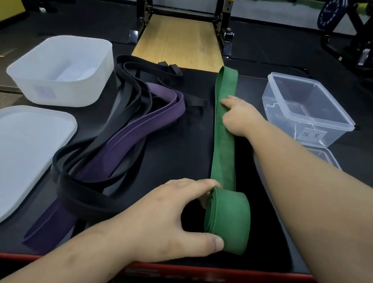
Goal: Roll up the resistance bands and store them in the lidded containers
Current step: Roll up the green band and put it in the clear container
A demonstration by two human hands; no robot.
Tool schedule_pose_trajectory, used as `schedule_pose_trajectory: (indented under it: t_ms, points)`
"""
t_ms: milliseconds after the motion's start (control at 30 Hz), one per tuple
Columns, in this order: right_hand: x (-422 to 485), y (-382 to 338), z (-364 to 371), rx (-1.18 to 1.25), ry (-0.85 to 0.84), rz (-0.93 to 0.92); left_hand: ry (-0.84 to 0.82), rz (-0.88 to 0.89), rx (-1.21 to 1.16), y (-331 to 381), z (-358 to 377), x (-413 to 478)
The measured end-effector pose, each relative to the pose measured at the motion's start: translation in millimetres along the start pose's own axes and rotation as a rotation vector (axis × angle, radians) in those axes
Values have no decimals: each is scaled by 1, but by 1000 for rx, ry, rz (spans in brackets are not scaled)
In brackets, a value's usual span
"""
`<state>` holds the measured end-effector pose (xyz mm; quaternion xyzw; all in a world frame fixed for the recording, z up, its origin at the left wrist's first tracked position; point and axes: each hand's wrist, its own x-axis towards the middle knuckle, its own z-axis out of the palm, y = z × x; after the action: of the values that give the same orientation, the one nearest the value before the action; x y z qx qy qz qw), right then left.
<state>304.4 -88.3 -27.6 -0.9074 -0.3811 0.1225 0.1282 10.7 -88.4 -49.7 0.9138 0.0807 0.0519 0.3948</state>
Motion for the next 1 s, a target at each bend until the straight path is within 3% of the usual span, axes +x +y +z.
schedule_pose_trajectory:
  t_ms: [233,433,533,767,1000]
  points:
    - [-84,1,0,40,13,-79,26,-15,-10,-1,2,-1]
    - [-196,19,-13,233,34,8,77,-37,-19,4,2,-3]
    - [-238,20,-2,294,-46,5,78,-49,-39,6,2,-5]
    - [-240,37,28,462,-39,-91,62,-29,-135,10,6,-5]
    - [-245,48,20,493,-123,-165,71,-67,-24,10,10,-1]
